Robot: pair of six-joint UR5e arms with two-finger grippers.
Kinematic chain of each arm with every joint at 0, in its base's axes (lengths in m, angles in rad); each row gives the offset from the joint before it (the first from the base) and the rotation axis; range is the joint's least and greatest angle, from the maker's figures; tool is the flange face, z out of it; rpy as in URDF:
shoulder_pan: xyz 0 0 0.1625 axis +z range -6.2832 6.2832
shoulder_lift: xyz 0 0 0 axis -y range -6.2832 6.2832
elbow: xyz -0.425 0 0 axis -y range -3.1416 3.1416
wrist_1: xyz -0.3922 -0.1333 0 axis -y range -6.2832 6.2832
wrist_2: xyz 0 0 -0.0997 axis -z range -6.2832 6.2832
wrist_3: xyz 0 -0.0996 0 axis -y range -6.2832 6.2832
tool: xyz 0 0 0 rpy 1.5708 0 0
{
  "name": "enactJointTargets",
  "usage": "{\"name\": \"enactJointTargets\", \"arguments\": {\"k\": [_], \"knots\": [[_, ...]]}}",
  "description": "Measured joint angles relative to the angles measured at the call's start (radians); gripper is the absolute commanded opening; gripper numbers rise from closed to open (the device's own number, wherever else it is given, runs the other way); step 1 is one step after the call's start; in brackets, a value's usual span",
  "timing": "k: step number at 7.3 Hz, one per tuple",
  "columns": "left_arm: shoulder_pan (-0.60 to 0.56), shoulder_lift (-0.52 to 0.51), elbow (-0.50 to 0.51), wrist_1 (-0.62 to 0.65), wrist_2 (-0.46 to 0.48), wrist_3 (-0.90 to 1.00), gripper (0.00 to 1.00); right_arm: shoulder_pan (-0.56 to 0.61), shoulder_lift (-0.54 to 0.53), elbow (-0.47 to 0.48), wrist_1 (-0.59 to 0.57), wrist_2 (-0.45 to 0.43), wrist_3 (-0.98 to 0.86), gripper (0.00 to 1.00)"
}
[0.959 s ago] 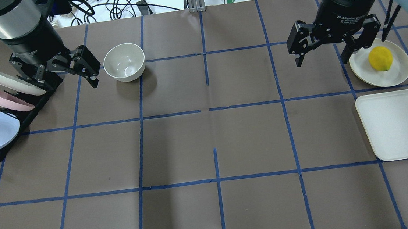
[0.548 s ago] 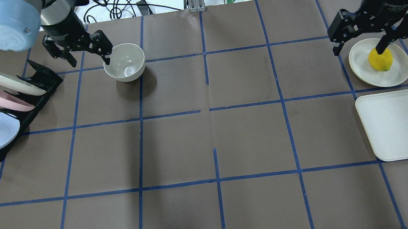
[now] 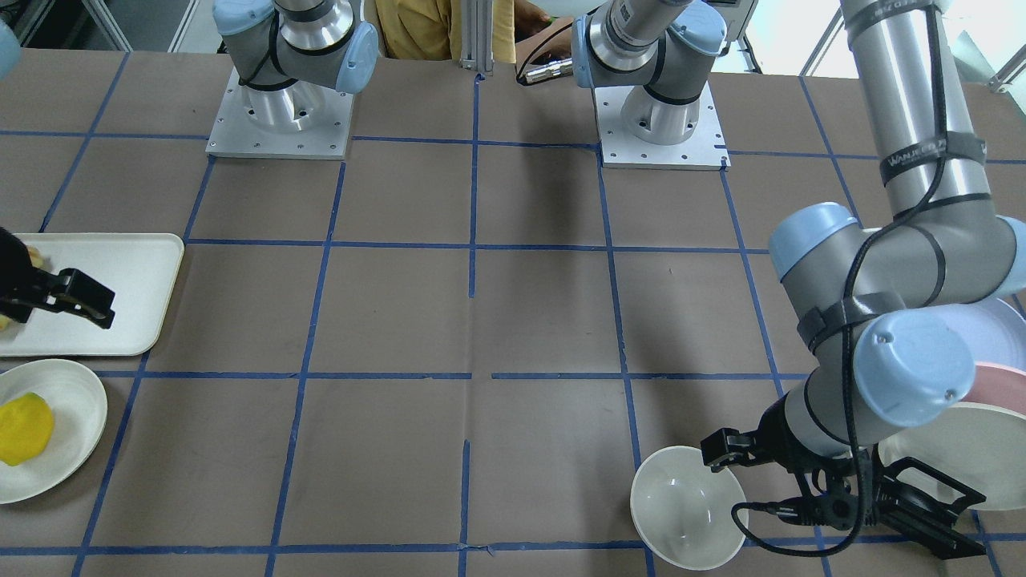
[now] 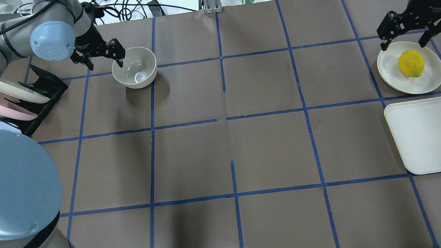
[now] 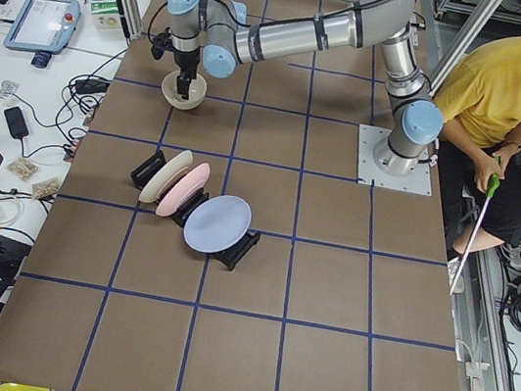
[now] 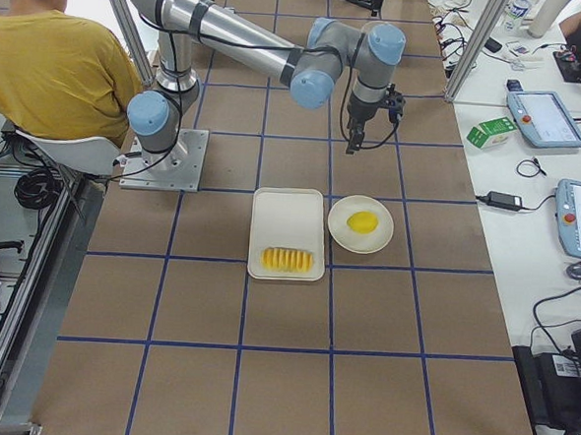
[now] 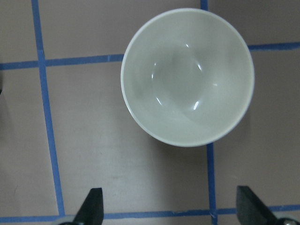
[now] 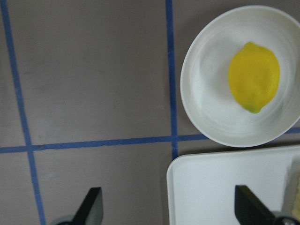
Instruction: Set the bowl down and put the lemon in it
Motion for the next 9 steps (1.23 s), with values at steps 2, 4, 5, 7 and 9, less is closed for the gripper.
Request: {"name": "enactJointTargets", "arguments": {"k": [2,4,5,7,9], "knots": [[0.004,-0.081,-0.002,0.093,-0.013,-0.001,0.71,-0.084,0.104,0.000,-0.137,0.001,-0.159,1.00],[0.005,-0.110,0.000,0.110,-0.082,0.005,0.04,-0.121,0.190,-0.008,-0.236,0.000,-0.257,1.00],[0.009,-0.114,0.002,0.109,-0.097,0.007,0.00,-0.125,0.222,-0.007,-0.289,-0.003,-0.269,1.00],[0.016,-0.110,0.010,0.102,-0.098,0.009,0.00,-0.126,0.270,-0.008,-0.346,-0.005,-0.277,1.00],[0.017,-0.099,0.014,0.097,-0.098,0.007,0.00,-0.127,0.290,-0.002,-0.366,-0.006,-0.277,1.00]]}}
